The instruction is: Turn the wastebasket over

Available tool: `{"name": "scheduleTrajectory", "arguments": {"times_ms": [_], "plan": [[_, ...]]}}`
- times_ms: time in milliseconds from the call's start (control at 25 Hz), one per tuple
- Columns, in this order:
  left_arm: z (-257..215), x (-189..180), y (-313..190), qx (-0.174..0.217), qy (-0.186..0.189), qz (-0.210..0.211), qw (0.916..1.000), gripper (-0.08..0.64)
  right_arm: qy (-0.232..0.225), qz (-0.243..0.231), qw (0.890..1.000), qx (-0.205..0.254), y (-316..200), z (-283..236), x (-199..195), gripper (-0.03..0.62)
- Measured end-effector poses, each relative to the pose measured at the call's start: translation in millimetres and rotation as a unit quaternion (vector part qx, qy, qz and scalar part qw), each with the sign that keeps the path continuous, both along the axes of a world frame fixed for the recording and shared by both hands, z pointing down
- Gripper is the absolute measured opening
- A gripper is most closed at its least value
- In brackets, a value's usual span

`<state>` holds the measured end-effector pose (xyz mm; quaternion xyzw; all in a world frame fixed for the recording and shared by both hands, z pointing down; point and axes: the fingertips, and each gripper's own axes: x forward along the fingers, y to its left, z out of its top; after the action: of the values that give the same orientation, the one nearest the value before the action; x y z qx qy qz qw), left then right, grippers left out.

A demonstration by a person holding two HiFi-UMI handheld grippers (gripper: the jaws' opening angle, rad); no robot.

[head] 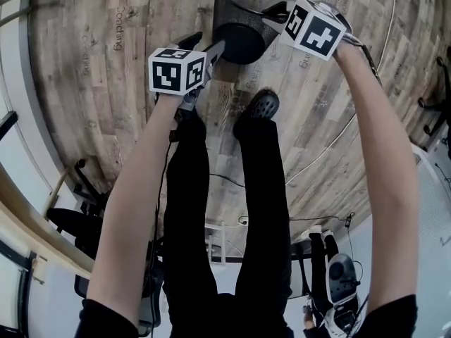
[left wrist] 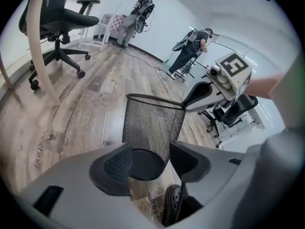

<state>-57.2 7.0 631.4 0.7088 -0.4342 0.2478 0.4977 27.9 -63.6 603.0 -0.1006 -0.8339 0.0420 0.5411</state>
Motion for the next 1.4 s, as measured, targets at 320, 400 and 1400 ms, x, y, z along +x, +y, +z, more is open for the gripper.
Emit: {"name": "scheduleTrajectory", "arguments": {"times_ms": [320,400,1400], "plan": [[-25.2,-20.9,8.8,-0.002,0.017,-0.031,0.9994,0.247,0.0,0.009,1.0,-0.025,58.0,-5.2,3.8,0.052],[-28.0,-23.4,11.9,-0.005,0.027,-0.043,0.9987,0.245,-0.002,0.017,0.999,-0.034,73.6,-4.5,5.1,0.052],[7.5,-11.5,77.7,-0.072,0.079,-0.095,0.9897,0.202,0.009,0.065,0.991,-0.113,226.6,43.0,-17.9,0.057]]}}
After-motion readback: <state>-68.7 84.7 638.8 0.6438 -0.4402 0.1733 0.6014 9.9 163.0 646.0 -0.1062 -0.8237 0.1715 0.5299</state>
